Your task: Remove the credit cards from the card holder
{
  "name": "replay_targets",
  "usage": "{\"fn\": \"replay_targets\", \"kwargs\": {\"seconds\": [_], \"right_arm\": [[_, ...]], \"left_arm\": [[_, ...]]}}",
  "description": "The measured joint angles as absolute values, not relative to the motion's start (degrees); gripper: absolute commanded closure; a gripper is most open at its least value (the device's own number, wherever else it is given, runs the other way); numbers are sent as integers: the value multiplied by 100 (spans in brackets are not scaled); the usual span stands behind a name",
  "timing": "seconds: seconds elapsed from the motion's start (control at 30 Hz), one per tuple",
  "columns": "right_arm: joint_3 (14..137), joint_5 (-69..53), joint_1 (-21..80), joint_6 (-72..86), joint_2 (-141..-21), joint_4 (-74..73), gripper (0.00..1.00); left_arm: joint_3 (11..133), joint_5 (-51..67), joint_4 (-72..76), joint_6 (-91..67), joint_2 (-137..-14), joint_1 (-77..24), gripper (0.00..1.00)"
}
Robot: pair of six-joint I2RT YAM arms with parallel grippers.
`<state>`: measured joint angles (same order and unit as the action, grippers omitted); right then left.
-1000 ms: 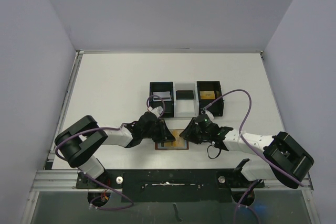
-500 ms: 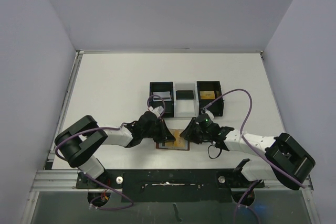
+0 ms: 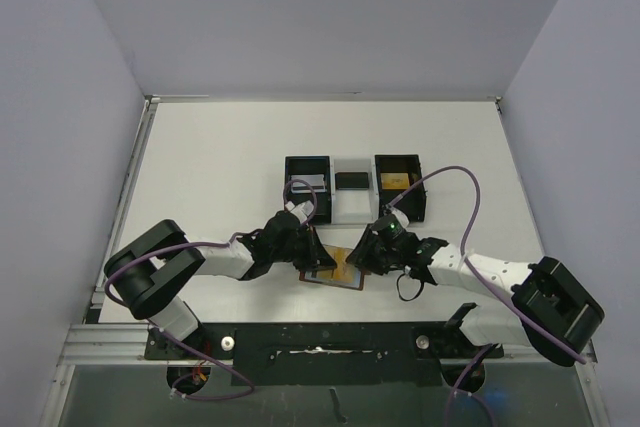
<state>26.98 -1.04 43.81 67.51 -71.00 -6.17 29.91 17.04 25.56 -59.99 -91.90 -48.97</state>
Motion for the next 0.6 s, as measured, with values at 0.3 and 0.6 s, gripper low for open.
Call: {"fn": "replay_targets", "kwargs": {"seconds": [0.3, 0.6], "right_arm": [[2788, 62, 4388, 6792, -7111, -1085, 70], [2788, -5, 4386, 6751, -7251, -939, 75]], "left_arm": [[2991, 1826, 2655, -6001, -9198, -4897, 100], [2991, 2049, 3033, -6160, -9485, -4888, 91]]}}
